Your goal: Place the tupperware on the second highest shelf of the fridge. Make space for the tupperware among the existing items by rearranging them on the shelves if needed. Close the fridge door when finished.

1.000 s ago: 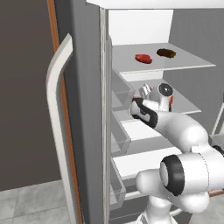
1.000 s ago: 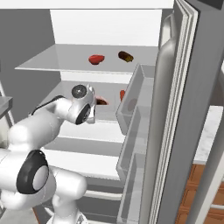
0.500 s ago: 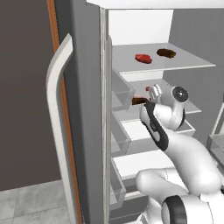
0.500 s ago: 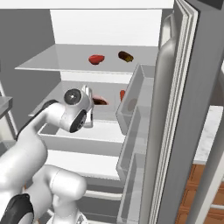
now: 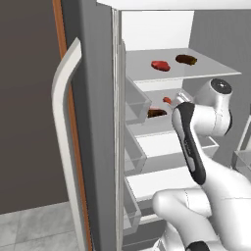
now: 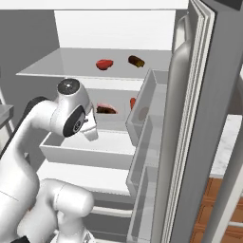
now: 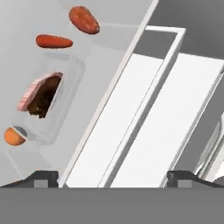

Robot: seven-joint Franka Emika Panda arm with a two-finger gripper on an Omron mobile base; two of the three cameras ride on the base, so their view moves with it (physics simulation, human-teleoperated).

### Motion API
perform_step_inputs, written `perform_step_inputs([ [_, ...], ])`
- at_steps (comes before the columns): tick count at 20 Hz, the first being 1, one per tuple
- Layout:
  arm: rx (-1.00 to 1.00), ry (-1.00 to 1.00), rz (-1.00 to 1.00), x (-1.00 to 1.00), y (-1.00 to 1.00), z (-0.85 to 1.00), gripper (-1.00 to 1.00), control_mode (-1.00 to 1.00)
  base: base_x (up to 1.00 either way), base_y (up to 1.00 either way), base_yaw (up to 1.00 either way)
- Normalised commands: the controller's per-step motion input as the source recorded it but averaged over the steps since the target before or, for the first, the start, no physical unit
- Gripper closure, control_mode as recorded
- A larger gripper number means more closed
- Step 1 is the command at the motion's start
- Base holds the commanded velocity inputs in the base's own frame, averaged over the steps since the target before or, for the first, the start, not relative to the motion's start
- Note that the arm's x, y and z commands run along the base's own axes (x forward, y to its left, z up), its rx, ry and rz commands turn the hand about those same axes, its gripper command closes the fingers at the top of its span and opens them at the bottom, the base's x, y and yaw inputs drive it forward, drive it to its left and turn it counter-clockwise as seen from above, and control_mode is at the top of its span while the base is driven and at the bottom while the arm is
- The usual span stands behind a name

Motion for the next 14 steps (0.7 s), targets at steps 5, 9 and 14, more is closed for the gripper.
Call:
perform_step_inputs([
  [5,-0.33,0.08,0.87,-0.8,0.21,-0.04,-1.0,-1.0,0.0,0.0,0.0],
  [9,-0.3,0.08,0.78,-0.3,0.29,0.0,-1.0,-1.0,0.0,0.0,0.0],
  [14,-0.33,0.04,0.39,-0.24,0.1,0.06,-1.0,-1.0,0.0,0.0,0.0],
])
